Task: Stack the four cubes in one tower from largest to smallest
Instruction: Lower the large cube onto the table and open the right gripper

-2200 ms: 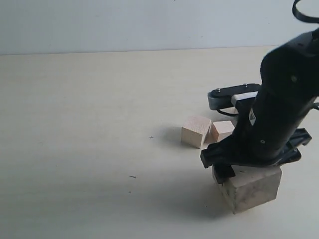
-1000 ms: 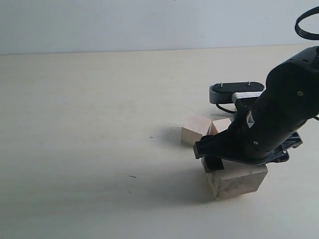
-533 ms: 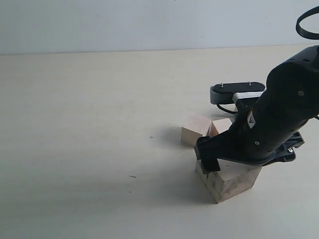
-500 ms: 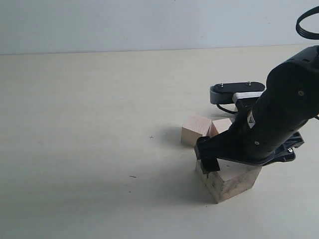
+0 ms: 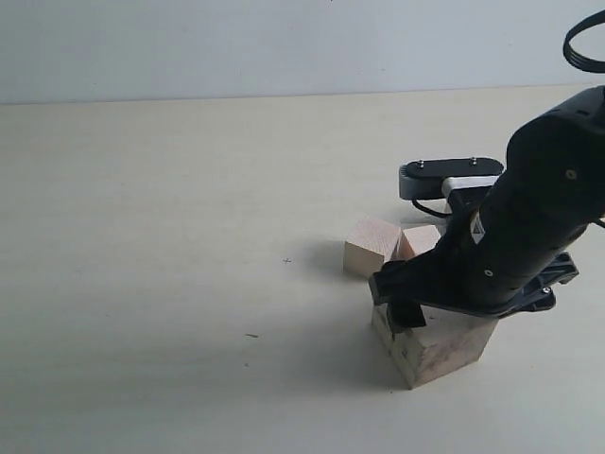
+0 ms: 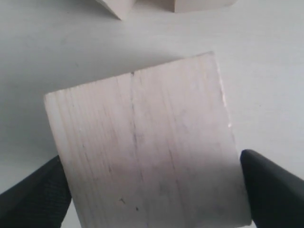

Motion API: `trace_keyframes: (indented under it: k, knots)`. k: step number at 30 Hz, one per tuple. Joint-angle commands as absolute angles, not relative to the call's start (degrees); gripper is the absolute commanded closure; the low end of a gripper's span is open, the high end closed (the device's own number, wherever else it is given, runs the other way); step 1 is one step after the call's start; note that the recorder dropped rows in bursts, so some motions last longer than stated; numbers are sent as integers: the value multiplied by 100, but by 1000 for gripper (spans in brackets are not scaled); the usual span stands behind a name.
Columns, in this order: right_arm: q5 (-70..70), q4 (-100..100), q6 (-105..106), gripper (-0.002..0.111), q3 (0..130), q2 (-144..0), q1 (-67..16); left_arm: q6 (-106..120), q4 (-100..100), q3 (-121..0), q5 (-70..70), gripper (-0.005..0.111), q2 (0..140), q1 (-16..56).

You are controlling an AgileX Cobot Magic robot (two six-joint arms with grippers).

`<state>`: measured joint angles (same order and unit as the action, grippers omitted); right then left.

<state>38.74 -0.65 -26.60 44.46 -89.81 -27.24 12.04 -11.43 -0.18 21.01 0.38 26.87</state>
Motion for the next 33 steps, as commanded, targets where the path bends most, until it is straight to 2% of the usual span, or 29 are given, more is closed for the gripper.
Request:
trace_keyframes:
  k: [1, 9, 13, 22, 33]
  knots:
    - [4056, 711, -2088, 39, 4439, -8942, -2727, 1206, -1128, 0, 2066, 107, 0, 2655]
    - [4005, 1349, -1759, 39, 4439, -8832, -2727, 1206, -1128, 0, 2066, 107, 0, 2655]
    - [3809, 1263, -2292, 39, 4439, -8819, -2727, 1206, -1128, 0, 2066, 107, 0, 2655]
    - [4398, -566, -3995, 39, 4439, -8819, -2727, 1206, -1128, 0, 2066, 107, 0, 2655]
    - [4200, -671, -4423, 39, 4439, -8819, -2727, 1206, -1128, 0, 2066, 107, 0, 2655]
